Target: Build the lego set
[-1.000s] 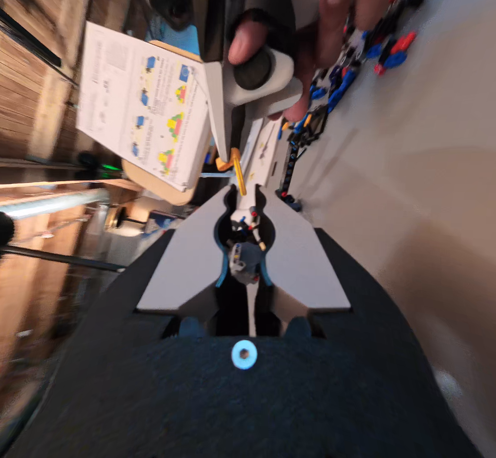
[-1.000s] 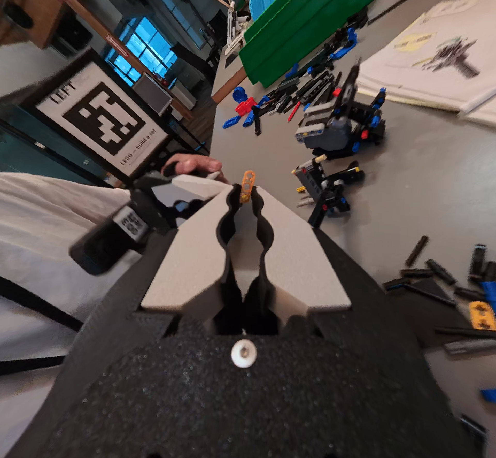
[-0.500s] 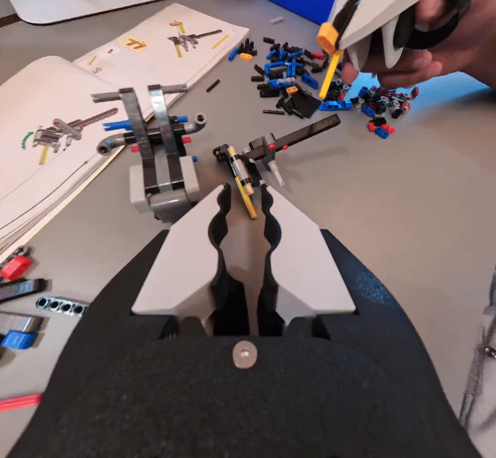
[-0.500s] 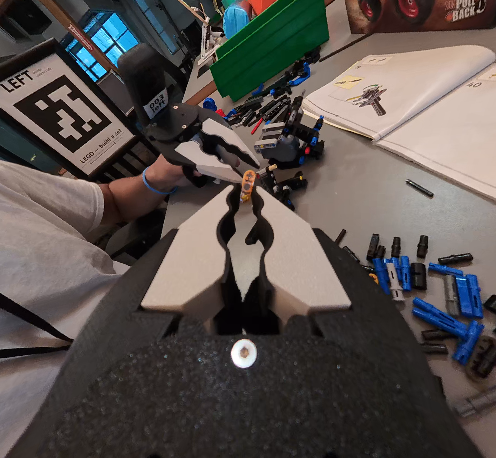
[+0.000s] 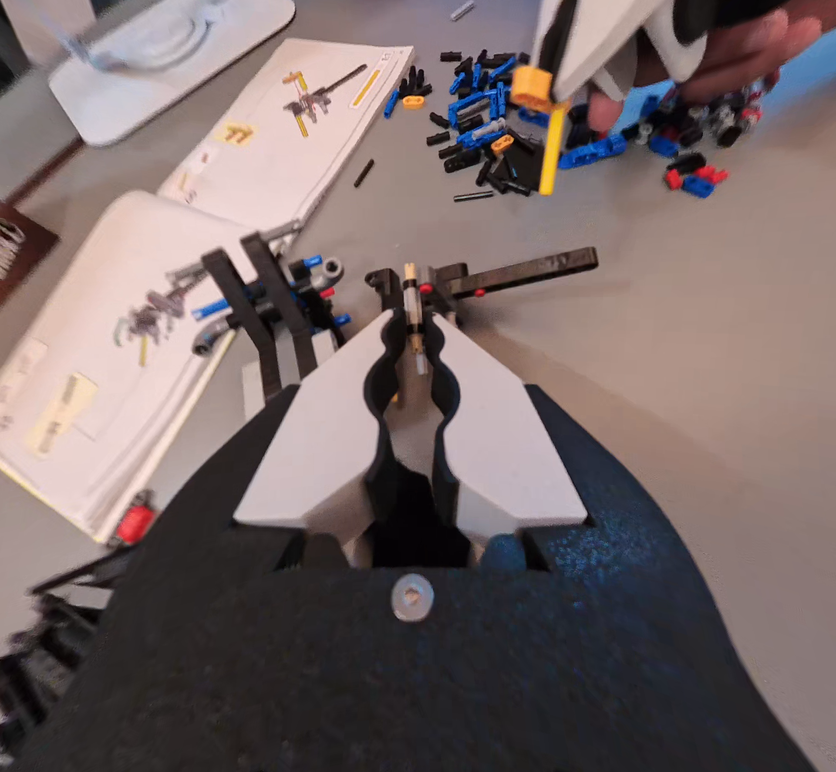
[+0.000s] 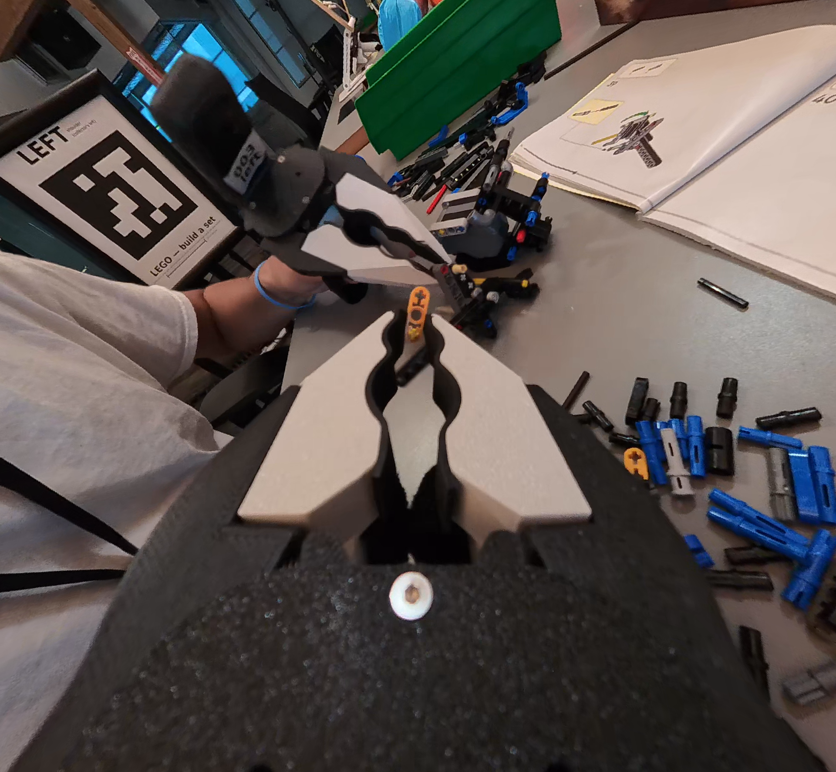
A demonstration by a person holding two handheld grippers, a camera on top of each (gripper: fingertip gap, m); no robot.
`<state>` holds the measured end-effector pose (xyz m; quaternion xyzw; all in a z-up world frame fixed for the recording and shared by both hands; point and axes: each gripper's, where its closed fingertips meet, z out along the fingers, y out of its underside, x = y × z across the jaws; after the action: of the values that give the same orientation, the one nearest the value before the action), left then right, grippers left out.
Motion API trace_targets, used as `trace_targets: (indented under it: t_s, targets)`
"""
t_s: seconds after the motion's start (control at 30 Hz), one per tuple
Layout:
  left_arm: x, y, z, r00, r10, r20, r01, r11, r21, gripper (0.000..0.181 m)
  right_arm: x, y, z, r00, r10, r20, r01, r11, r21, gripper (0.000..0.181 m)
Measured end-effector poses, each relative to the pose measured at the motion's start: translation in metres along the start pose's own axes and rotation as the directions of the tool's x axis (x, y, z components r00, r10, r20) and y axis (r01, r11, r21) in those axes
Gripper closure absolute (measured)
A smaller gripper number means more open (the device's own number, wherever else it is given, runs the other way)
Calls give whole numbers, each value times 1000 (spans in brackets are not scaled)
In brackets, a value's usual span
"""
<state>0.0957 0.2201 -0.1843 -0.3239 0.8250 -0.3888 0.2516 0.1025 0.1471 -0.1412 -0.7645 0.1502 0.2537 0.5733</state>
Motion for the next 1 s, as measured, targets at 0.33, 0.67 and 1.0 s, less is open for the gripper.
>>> trace_targets:
  t_s: [0.33,0.67,1.0]
  targets:
    - [10,-21,4,815,552,176,-562,827,7,175,12,11,6,997,73,-26,-74,997,-35,174]
    - [14,-52,10,884,446,140,-466,866,181,176,5,-19,-12,996,88,17,-90,990,108,174]
    - [16,-50,-4,891,426,155,-451,867,211,176,3,-24,-15,999,50,-8,-49,991,121,174]
